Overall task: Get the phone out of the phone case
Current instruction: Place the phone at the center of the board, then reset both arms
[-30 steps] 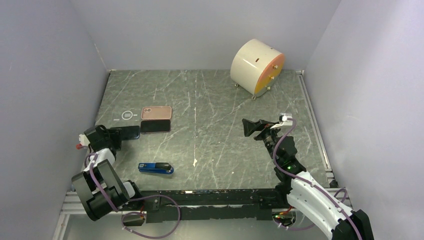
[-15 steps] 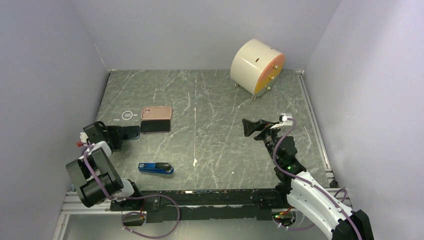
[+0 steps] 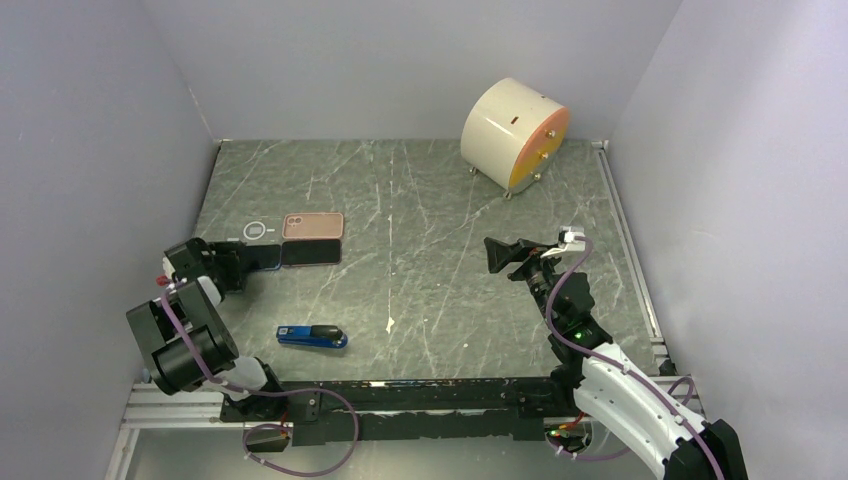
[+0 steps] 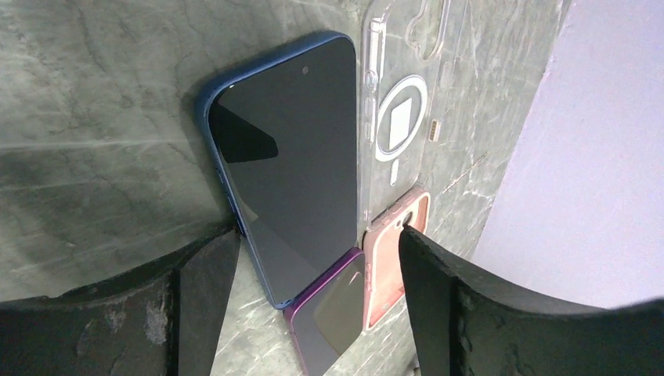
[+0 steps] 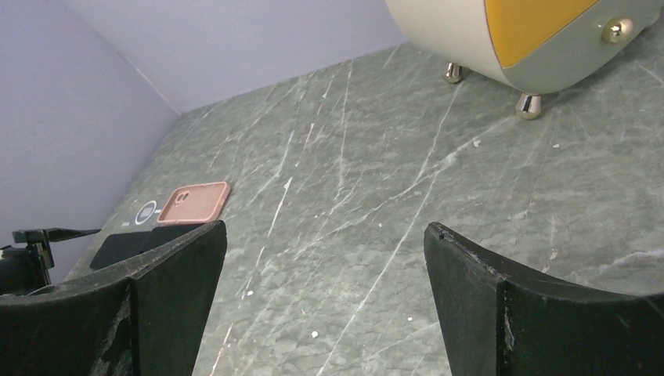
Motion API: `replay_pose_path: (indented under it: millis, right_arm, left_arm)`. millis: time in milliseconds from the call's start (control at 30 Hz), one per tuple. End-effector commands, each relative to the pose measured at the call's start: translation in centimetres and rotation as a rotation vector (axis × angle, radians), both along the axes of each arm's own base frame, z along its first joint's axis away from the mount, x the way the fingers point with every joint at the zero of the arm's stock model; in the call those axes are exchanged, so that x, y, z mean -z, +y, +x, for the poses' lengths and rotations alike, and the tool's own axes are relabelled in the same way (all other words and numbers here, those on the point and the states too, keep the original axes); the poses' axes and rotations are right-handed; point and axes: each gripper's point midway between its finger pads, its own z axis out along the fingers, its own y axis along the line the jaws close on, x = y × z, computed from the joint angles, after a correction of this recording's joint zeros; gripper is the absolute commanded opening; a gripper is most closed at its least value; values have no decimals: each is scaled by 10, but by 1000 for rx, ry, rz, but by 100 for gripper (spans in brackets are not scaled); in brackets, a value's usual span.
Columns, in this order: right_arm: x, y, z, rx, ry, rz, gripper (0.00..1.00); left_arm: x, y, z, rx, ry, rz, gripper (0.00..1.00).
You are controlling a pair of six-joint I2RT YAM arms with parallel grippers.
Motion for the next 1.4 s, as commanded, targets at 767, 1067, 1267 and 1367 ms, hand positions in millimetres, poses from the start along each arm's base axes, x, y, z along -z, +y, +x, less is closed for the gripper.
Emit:
replay_pose_path:
  millis: [767,1067,1267,1367]
  right_arm:
    - [-29,-6,-4,16,-58,3,99]
    - [-59,-30,-11,113,-77,-32,99]
    - [-75,-61,-19,249,-22,-88,99]
    - [-86,-68,-25,258,-29,-127,99]
  left_arm:
    - [-29,-21,-15,60,-52,1,93]
    - [-137,-53,-27,335,-76,283,94]
    - [-200,-75,-43,505,-53,574,95]
    - [-242,-80,-60,552,-62,749,95]
